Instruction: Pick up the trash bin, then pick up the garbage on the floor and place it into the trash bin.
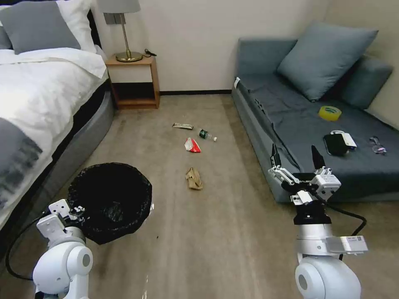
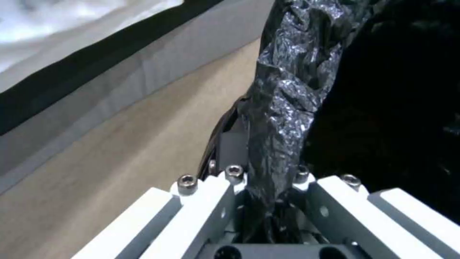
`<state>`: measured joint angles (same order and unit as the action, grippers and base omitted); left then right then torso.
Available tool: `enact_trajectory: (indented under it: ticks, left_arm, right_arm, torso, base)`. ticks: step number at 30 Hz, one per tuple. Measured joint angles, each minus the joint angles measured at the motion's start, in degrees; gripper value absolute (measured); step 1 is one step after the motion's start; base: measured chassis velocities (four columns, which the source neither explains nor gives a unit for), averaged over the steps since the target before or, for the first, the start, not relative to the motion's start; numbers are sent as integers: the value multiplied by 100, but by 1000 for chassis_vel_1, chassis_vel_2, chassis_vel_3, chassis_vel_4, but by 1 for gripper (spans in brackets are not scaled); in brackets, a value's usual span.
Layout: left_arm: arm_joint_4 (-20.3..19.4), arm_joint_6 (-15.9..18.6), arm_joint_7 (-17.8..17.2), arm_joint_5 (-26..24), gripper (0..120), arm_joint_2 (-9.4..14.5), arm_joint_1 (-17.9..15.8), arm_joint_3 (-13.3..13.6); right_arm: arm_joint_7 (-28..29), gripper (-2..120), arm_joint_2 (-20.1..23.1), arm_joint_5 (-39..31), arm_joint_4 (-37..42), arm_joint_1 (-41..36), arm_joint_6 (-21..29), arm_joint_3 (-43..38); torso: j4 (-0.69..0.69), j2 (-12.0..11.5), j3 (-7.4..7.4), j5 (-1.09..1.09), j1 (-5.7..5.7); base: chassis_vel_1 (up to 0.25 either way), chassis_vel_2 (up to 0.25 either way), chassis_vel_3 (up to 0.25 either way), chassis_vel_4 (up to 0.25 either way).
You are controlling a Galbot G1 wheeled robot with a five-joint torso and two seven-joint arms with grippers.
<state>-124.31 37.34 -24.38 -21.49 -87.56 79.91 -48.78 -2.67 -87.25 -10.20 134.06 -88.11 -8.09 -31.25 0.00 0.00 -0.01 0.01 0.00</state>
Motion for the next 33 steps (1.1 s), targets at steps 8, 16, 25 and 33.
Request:
enact_trajectory:
  ticks: [8,16,25,33]
  left_arm:
    - [-28,-16,-3,-24,1,-21,0,-43]
    - [-30,-52,-7,-1,1,-66,1,-29]
    - [-36,-76,-9,18,1,-108,-5,-23]
    - [-100,-78,-1,28,1,-103,1,-145]
  right_arm:
    - [-18,100,41,-3,0,1,-7,17]
    - [-35,100,71,-6,-2,1,-32,41]
    - [-53,100,144,-9,-51,30,-49,112]
    - [114,100,485,-213,-212,302,277,591]
  torso:
    - [-1,0,1,0,0]
    - [0,0,1,-2,0]
    - [0,-1,1,-1,0]
    - [-1,0,0,-2,0]
  base:
    - [-290,303,288,-292]
    - [-272,271,286,-276]
    - [-261,254,265,-262]
    - [-97,97,95,-88]
